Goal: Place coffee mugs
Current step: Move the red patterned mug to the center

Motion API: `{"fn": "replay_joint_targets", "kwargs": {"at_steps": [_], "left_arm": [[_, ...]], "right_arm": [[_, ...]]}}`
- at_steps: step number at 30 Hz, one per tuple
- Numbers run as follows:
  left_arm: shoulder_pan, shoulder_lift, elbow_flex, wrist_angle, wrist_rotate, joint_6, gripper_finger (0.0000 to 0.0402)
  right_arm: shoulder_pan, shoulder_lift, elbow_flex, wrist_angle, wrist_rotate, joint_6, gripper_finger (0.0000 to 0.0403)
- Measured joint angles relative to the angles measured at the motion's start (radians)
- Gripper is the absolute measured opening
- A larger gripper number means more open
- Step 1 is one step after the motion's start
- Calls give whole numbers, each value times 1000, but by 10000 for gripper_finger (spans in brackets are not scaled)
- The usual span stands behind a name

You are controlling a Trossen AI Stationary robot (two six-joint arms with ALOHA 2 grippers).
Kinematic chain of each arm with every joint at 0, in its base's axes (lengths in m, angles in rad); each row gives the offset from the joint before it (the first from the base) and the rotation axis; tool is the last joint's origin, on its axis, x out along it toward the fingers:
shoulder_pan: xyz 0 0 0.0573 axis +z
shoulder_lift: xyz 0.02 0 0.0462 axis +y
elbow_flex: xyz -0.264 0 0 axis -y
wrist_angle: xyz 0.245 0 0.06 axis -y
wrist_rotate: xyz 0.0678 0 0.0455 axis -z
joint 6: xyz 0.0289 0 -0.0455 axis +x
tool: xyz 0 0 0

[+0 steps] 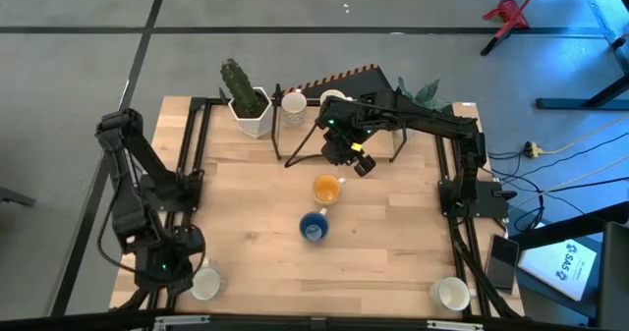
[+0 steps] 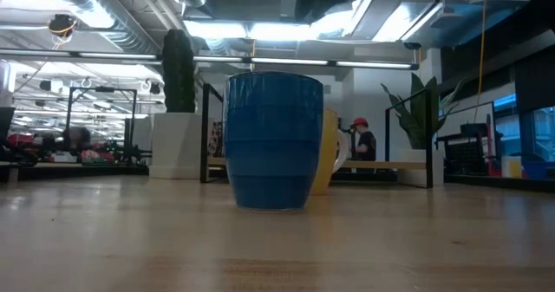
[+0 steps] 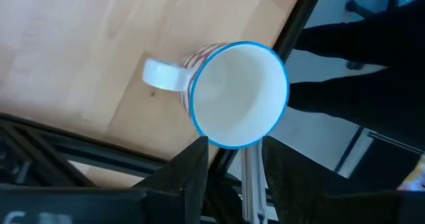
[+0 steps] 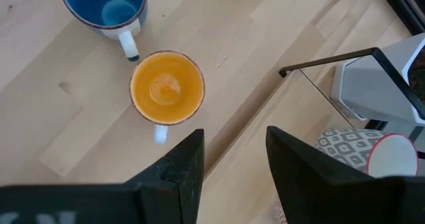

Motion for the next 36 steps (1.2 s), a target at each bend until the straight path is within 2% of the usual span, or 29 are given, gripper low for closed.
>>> {"fn": "replay_joint_targets", "kwargs": {"at_steps": [9,13,22,25,30,36], "left_arm": [[-3,93,-53,16,-2,-30,138],[3,117,-86,22,-2,-97,138],[3,118,-161,170,13,-123,133],[18,118,-181,194,24,-127,106],[63,116,-224,199,28,-126,24],[119,112,-260,213,28,-107,16]], "right_arm": [[0,0,0,1,0,21,151],[0,0,0,0,0,23,151],[0,0,0,0,0,23,151],[0,0,0,-1,0,23,151],[0,0,0,-7,0,24,151],[0,0,0,-34,1,23,151]]}}
